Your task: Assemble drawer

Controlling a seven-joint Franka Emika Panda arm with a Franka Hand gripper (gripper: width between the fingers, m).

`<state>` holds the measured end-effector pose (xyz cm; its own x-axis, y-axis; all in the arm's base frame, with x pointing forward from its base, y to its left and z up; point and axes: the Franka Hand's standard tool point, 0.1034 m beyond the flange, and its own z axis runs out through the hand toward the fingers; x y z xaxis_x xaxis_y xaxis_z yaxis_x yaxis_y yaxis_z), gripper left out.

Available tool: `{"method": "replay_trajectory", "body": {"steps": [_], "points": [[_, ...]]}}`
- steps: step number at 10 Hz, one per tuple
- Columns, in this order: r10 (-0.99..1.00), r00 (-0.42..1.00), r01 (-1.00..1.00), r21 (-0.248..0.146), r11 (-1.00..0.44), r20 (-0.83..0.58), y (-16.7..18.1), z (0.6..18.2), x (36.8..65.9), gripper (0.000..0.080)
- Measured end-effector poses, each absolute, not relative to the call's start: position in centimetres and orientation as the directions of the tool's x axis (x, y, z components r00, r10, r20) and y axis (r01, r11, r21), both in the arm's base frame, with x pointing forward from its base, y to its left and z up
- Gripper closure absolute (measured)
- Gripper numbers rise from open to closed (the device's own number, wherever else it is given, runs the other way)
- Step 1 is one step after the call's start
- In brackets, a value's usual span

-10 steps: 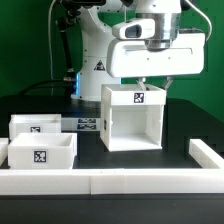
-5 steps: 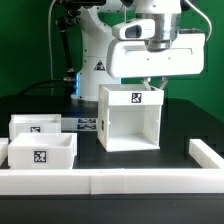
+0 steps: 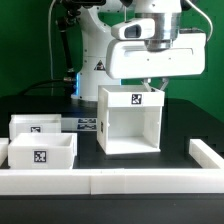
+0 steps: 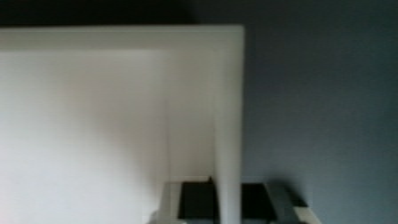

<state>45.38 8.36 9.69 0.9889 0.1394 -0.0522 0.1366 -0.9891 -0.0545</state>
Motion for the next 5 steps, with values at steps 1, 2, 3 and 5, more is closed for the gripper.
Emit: {"method": "replay_trajectory", "body": {"steps": [1,2,3,5], "points": [[0.132,0.990,0.130,-0.057,-0.990,-0.039,8.4,9.7,46.7,0.0762],[0.110,0.994,0.108,-0.060,-0.992,-0.027,8.3,9.7,48.1,0.0762],[0.090,0.996,0.088,-0.062,-0.994,-0.025,8.5,9.8,49.2,0.0762],[0.069,0.998,0.068,-0.069,-0.995,-0.001,8.6,9.8,51.9,0.0762]]}}
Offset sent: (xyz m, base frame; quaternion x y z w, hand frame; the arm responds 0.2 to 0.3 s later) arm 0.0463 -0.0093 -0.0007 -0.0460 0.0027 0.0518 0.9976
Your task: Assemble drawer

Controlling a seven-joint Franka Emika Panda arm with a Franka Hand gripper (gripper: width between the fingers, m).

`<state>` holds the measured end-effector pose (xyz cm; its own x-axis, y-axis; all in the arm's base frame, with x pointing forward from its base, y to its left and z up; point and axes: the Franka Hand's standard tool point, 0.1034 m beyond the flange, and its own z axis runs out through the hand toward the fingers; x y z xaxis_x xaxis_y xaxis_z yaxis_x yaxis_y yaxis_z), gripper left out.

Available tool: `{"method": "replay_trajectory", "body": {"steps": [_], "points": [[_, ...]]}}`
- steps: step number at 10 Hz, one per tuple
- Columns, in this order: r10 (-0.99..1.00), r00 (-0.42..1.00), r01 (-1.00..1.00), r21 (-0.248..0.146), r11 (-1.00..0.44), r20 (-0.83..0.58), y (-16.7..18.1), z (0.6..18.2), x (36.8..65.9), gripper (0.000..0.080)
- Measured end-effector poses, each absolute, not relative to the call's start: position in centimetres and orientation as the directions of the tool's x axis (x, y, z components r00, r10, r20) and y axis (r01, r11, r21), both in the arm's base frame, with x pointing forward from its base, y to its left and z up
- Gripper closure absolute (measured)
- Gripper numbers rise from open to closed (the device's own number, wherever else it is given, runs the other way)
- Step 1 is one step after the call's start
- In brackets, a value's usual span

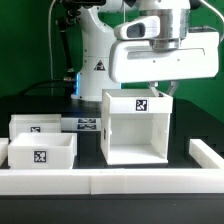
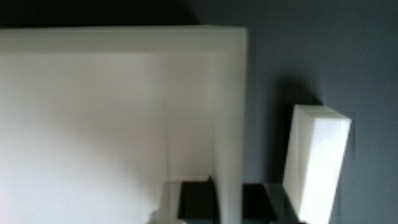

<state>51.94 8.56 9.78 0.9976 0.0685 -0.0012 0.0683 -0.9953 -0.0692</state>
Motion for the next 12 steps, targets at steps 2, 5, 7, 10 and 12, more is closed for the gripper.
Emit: {"method": "replay_trajectory", "body": {"steps": [2,5,7,10,12], "points": [[0.101,0.994,0.103,-0.070,-0.992,0.031,8.4,9.8,53.0,0.0762],[0.096,0.995,0.098,-0.071,-0.993,0.031,8.5,9.7,53.1,0.0762],[0.066,0.997,0.070,-0.078,-0.995,0.050,9.4,9.8,55.0,0.0762],[0.006,0.999,0.009,-0.091,-0.996,0.036,11.2,10.0,57.8,0.0762],[0.005,0.999,0.009,-0.093,-0.996,0.045,11.2,10.1,58.3,0.0762]]}}
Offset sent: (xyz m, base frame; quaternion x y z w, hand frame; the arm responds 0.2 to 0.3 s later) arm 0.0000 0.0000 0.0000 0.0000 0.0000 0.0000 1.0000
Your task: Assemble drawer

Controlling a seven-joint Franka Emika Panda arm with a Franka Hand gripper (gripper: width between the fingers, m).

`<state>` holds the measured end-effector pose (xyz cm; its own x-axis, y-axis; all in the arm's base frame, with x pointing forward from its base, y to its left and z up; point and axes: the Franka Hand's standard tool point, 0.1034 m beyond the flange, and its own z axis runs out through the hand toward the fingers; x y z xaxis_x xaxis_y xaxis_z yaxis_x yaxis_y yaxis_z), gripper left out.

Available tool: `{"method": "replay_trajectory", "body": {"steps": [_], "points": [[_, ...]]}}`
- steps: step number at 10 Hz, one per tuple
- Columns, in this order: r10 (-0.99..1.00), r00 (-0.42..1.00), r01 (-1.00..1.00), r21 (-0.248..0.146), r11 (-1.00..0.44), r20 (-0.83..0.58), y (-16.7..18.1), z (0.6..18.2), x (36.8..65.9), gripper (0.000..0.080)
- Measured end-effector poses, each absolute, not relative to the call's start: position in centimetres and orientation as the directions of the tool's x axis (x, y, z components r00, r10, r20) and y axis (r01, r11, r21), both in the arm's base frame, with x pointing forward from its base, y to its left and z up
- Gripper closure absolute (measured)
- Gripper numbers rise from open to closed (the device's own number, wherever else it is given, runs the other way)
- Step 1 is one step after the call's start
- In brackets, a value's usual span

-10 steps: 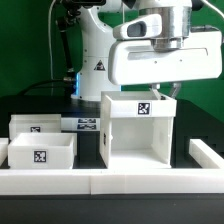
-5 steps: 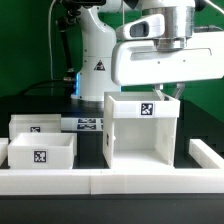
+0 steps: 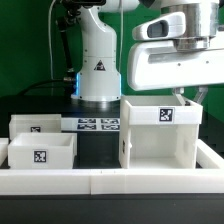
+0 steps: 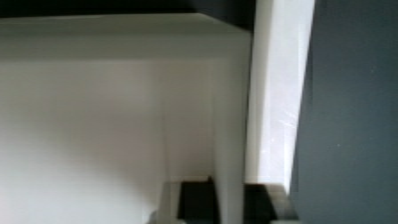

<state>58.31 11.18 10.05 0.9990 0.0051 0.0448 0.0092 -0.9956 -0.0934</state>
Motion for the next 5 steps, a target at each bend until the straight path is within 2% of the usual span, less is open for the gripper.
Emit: {"method": "replay_trajectory", "body": {"steps": [4,5], "points": [[-0.122,0.992,-0.118,-0.102,-0.988,0.036,11.34,10.08,58.38,0.0762],[-0.238,0.970,-0.232,-0.113,-0.966,0.044,11.50,9.85,58.64,0.0762]]}}
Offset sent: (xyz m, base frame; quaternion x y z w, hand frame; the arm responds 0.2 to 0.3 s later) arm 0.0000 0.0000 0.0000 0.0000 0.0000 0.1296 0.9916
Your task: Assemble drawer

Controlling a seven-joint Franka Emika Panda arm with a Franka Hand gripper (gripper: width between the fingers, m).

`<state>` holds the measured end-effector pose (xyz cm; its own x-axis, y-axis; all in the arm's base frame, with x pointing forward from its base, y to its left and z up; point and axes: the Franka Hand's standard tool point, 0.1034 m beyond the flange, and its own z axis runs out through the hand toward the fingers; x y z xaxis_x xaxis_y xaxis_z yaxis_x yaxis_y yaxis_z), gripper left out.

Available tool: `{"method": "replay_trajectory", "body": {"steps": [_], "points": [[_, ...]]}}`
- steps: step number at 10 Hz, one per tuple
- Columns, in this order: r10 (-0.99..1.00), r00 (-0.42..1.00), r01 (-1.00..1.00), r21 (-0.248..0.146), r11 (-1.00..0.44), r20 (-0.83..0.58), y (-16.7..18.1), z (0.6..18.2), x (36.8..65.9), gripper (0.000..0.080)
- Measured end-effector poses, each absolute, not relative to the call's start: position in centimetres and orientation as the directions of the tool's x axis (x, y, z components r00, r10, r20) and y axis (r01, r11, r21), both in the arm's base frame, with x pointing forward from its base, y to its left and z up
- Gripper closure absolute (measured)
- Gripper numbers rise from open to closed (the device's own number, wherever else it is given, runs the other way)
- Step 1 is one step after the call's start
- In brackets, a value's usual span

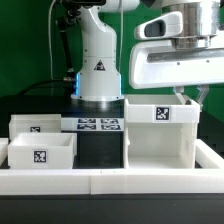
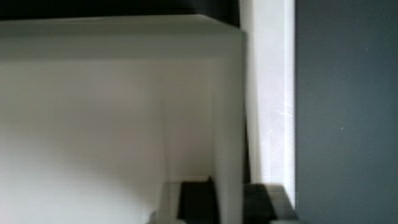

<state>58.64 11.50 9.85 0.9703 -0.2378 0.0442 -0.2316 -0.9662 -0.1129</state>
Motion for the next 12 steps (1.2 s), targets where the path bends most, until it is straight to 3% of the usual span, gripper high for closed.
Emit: {"method": "replay_trajectory", "body": {"steps": [8,12], "points": [[-0.605,0.795,-0.593,-0.166,-0.788,0.030,10.9,10.2,60.2,0.0758],[-0.748,0.664,-0.737,-0.172,-0.653,-0.004,10.5,10.3,60.3,0.0758]]}}
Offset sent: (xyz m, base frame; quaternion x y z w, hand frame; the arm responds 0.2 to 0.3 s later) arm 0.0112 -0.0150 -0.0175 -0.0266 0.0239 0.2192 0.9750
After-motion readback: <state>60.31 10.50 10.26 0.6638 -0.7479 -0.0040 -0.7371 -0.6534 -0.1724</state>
